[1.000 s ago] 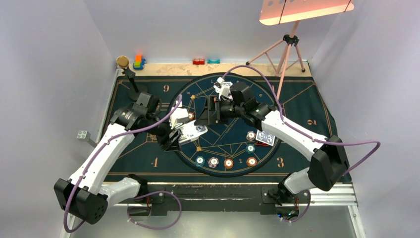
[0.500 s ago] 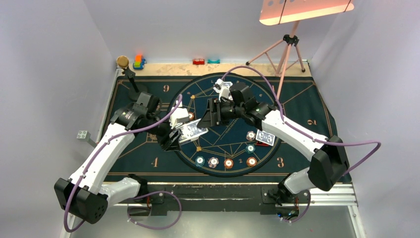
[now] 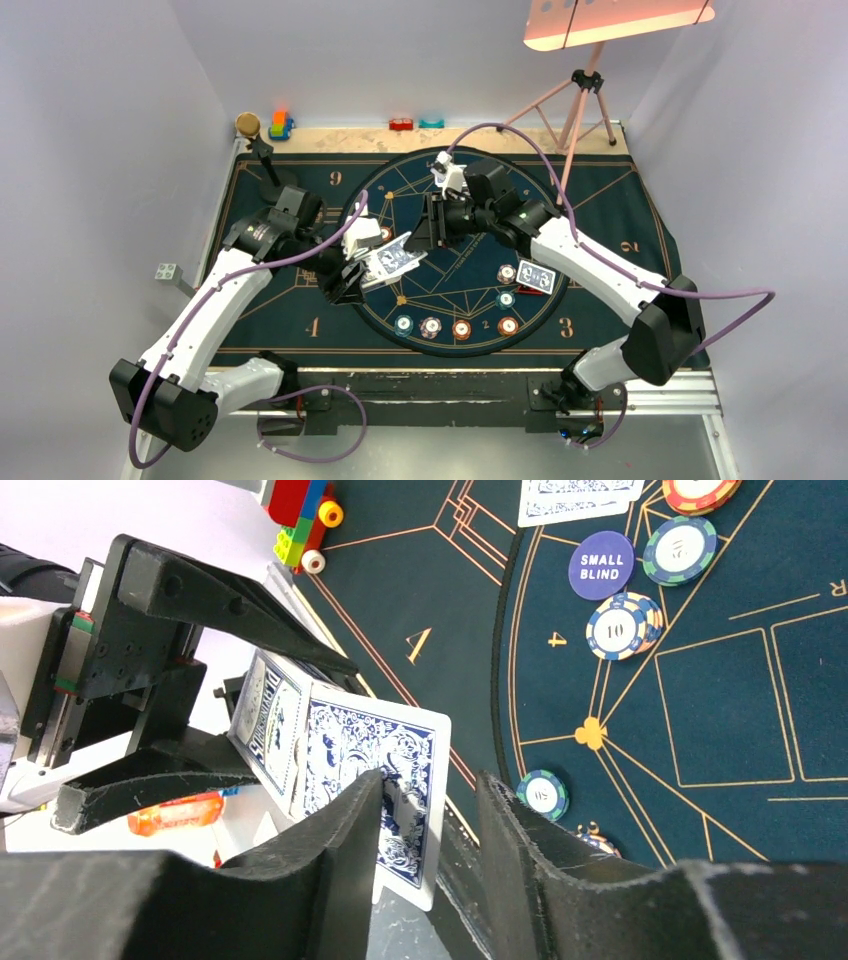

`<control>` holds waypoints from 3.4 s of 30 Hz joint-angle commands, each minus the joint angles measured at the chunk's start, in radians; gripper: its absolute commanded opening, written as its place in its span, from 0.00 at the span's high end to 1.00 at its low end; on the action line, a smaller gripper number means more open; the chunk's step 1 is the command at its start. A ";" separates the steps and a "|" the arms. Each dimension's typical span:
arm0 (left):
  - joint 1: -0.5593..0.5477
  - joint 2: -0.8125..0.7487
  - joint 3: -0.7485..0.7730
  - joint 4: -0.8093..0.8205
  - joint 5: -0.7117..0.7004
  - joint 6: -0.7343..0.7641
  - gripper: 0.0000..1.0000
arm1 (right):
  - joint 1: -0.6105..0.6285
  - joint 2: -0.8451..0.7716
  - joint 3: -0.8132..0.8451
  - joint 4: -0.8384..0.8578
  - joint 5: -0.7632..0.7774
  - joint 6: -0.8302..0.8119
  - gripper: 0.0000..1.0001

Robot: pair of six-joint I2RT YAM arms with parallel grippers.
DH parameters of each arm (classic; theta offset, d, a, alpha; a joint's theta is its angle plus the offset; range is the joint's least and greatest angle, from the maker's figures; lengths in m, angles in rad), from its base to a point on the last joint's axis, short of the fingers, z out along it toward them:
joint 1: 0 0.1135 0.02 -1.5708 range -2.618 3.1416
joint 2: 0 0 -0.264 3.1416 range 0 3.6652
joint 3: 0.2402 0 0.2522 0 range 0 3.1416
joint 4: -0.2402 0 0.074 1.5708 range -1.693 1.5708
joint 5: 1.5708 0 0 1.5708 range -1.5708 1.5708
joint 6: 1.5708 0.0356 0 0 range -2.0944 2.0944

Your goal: Distribute texas hold em gaming equipment

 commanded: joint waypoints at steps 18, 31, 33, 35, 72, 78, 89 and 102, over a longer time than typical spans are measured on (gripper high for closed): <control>0.006 -0.021 0.014 0.029 0.023 0.005 0.91 | 0.004 -0.076 0.109 -0.077 0.079 -0.058 0.76; 0.007 -0.025 0.008 0.028 0.016 0.009 0.91 | 0.003 -0.102 0.119 -0.078 0.071 -0.048 0.95; 0.006 -0.026 0.005 0.028 0.014 0.010 0.91 | -0.001 -0.104 0.115 -0.055 0.034 -0.021 1.00; 0.006 -0.025 0.006 0.029 0.014 0.010 0.91 | -0.015 -0.106 0.108 -0.030 -0.020 0.011 1.00; 0.006 -0.022 0.020 0.010 0.024 0.024 0.91 | -0.830 -0.488 -0.704 0.138 0.289 0.283 1.00; 0.006 -0.025 0.015 0.006 0.021 0.028 0.91 | -0.846 -0.475 -0.708 0.172 0.339 0.312 1.00; 0.006 -0.027 0.007 0.015 0.021 0.026 0.91 | -0.850 -0.449 -0.691 0.115 0.412 0.314 0.99; 0.006 -0.019 0.022 -0.003 0.032 0.033 0.91 | -0.851 -0.471 -0.677 -0.010 0.339 0.294 0.37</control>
